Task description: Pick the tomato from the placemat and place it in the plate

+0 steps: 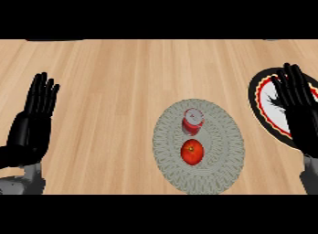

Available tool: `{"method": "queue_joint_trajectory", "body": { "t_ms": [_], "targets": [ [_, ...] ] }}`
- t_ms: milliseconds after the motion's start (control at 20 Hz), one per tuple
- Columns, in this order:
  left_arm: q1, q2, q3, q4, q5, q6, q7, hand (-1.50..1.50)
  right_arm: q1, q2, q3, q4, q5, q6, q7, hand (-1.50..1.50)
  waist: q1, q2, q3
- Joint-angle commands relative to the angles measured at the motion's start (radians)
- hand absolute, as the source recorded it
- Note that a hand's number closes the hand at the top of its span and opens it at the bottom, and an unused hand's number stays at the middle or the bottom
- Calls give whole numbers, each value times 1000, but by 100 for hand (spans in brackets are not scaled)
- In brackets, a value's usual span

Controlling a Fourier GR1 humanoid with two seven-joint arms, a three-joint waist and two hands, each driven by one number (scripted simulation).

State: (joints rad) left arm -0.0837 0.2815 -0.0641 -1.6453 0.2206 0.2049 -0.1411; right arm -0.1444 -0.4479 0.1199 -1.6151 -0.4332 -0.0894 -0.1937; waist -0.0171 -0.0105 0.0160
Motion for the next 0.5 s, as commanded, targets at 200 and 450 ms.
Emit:
{"method": "queue_joint_trajectory", "body": {
  "t_ms": [200,450],
  "targets": [
    [35,52,-61,138,-65,-77,10,0,-123,163,371,79,124,-22,298,150,95,31,-22],
    [32,50,-76,211,-78,-82,56,0,-118,261,504,122,517,-336,274,-150,31,14,-18]
  ]
}}
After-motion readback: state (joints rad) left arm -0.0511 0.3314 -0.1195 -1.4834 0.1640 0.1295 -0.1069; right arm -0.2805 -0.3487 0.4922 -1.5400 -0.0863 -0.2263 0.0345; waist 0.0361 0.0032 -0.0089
